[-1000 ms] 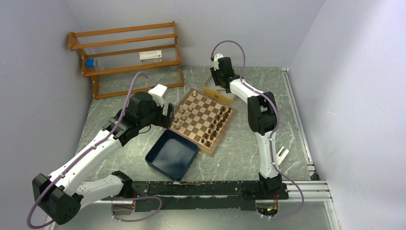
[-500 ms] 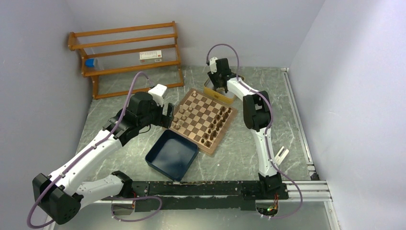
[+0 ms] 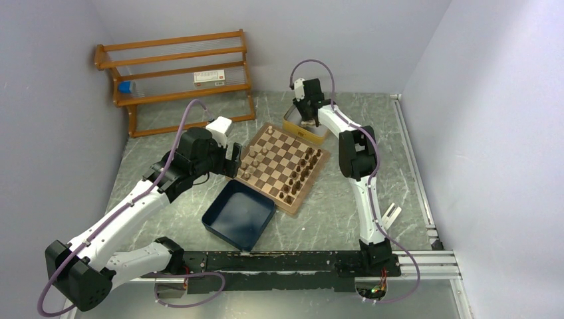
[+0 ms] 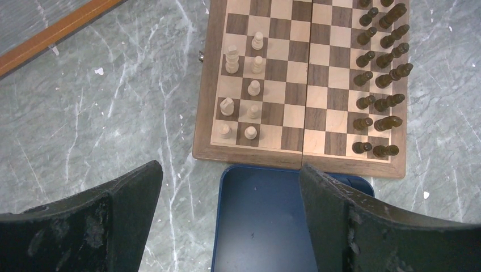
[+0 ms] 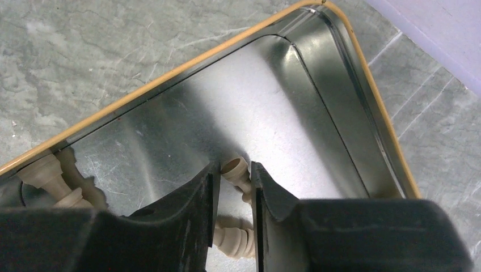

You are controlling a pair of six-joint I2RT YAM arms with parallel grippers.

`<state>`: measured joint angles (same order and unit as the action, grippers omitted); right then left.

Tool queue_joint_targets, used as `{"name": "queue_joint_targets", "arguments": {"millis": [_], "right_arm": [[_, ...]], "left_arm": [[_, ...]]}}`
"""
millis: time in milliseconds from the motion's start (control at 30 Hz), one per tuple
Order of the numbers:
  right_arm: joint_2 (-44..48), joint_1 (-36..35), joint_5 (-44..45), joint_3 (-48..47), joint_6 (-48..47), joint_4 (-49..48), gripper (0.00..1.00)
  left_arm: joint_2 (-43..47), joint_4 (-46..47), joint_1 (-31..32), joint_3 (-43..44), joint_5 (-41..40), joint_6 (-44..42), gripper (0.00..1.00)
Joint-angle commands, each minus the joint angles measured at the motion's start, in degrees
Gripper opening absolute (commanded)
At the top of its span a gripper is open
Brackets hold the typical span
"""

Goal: Set up the chess pieces on the board
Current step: Pick up the chess piece from the storage box.

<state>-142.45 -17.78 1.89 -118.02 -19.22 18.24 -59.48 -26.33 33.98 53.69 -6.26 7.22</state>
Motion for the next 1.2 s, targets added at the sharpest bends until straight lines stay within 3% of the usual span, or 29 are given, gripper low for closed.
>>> {"name": "queue_joint_targets", "arguments": {"millis": [0,333,933,1167], "right_arm": [[-2.0,0.5,-0.5,-2.8,-0.2,1.6,0.27],[-1.6,0.6,1.1,-3.1,3.2,-0.3,0.10],[11.4,0.7,7.2,7.1,20.0,-8.3,0.09],[19.6,1.0,1.1,13.9,37.6,-9.9,0.09]], "left_arm": [[0.2,1.9,0.3,-0.1,-0.9,-0.9,0.94],[0.2,1.8,0.4,-0.2,-1.0,-0.9,0.93],[0.6,3.6,0.3,-0.4,-4.6,4.6,0.88],[-0.2,9.0,0.3,2.0,-1.7,10.9,0.83]]}}
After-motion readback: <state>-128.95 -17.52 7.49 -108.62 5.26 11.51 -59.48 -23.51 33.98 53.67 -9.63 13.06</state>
